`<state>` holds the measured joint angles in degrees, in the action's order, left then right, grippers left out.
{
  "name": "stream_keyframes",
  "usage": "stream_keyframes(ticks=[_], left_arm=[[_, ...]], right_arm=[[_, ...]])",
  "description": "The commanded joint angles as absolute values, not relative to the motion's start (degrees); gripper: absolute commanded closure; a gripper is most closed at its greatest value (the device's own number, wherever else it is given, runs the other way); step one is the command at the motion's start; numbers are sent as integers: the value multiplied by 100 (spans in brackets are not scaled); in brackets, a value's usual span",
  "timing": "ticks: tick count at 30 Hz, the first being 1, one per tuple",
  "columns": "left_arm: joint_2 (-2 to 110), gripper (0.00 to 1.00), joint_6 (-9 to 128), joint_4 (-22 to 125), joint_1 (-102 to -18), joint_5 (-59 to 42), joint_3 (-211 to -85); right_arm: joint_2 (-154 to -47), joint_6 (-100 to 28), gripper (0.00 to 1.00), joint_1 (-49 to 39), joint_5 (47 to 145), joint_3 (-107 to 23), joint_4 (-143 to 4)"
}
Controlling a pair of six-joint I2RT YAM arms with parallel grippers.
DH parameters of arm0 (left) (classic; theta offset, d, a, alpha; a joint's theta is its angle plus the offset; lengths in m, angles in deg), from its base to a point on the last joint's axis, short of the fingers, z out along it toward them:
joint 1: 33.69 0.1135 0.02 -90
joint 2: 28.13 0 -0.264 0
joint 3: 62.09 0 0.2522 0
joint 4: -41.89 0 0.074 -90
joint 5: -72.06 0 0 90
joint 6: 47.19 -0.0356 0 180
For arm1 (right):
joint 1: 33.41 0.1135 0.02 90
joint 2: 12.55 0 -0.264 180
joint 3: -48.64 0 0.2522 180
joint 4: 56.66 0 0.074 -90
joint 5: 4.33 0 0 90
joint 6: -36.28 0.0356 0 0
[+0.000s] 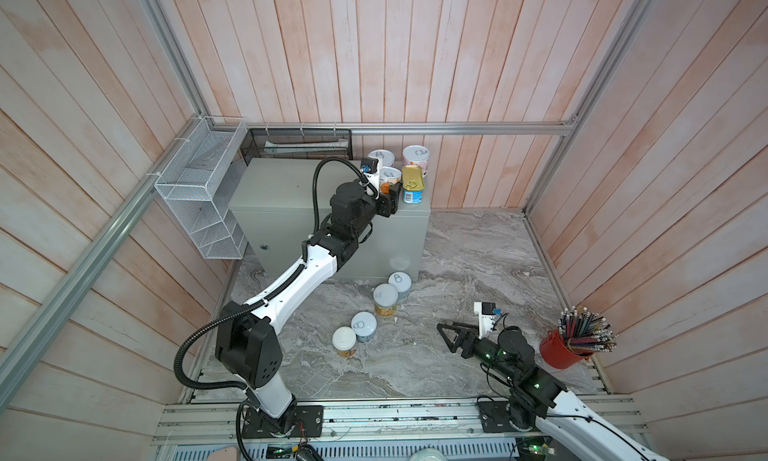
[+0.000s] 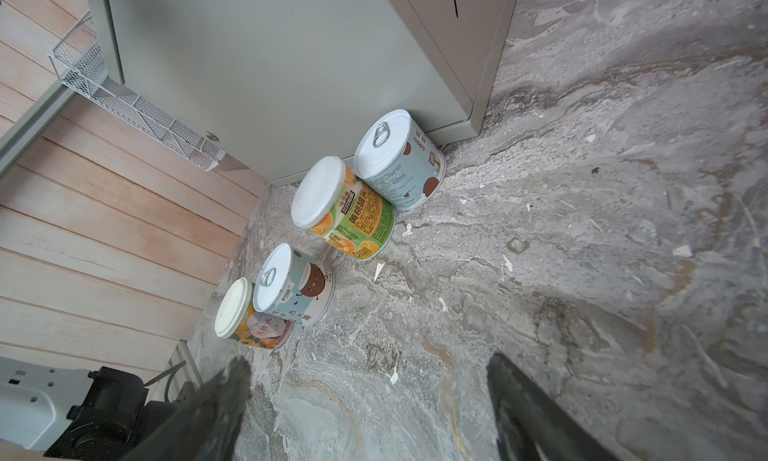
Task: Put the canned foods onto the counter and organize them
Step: 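Lower the can beside the pink cans and open the left gripper, then raise and draw the open left gripper back from the cabinet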
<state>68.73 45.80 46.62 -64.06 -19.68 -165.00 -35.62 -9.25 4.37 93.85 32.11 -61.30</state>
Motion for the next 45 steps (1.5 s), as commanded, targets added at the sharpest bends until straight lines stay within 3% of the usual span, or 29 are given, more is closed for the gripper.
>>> stream_keyframes(ticks=[1,3,4,5,23,45], left_arm=[[7031,32,4525,4638,-6384,-1926,-16605],[7033,16,4512,4620,-6380,-1926,-16590],[7031,3,4506,4638,-6384,-1926,-16585],[7030,0,4500,4654,-6386,-1947,-16590],[6151,0,4683,4392,-6388,-2388,-15696],[4031,0,5174,5070,-6512,-3164,-13656]], right_arm=[[-3432,-892,11,448,9326,3215,-6271],[-3376,-875,11,447,9329,3233,-6283],[-3350,-866,11,446,9353,3241,-6303],[-3334,-870,11,443,9406,3250,-6288],[-3338,-778,11,448,9653,3268,-6228],[-3975,-1086,11,447,9593,2934,-6272]])
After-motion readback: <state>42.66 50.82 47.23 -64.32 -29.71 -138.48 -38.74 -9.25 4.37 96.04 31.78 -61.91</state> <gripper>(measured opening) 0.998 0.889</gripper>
